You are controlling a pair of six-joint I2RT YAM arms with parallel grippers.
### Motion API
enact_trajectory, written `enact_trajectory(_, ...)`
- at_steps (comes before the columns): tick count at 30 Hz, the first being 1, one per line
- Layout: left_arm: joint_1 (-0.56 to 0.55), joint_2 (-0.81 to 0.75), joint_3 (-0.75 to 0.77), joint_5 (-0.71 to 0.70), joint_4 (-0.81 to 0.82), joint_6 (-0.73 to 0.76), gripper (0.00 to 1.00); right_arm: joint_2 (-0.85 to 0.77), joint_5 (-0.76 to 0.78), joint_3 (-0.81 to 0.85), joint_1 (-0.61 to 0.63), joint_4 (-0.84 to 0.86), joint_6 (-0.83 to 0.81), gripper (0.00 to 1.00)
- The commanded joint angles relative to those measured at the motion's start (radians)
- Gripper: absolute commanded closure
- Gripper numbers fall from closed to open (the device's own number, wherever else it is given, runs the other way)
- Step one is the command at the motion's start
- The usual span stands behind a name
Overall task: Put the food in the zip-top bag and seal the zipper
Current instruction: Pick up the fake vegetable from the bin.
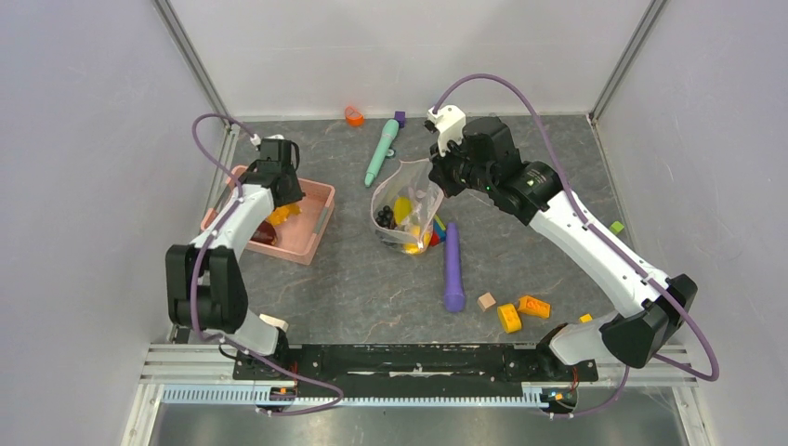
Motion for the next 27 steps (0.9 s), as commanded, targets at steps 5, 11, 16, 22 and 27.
enact_trajectory(5, -0.004, -0.177, -0.017, -0.013, -0.012, -0.074, 0.98, -0.043, 0.022, -0.004, 0.002, 0.057, -0.007, 1.00)
enact_trajectory(11, -0.004, -0.315, 0.001, 0.078, 0.005, -0.101, 0.98, -0.049, 0.018, -0.011, 0.001, 0.061, -0.004, 1.00)
enact_trajectory(16, -0.005, -0.431, 0.002, 0.285, 0.062, -0.136, 0.98, -0.056, 0.005, -0.022, 0.001, 0.071, 0.003, 1.00)
enact_trajectory(22, -0.008, -0.549, -0.001, 0.593, 0.186, -0.211, 0.98, -0.061, -0.009, -0.028, 0.001, 0.083, 0.011, 1.00)
enact_trajectory(27, -0.019, -0.613, -0.028, 0.917, 0.423, -0.366, 0.98, -0.058, -0.027, -0.030, 0.001, 0.097, 0.019, 1.00)
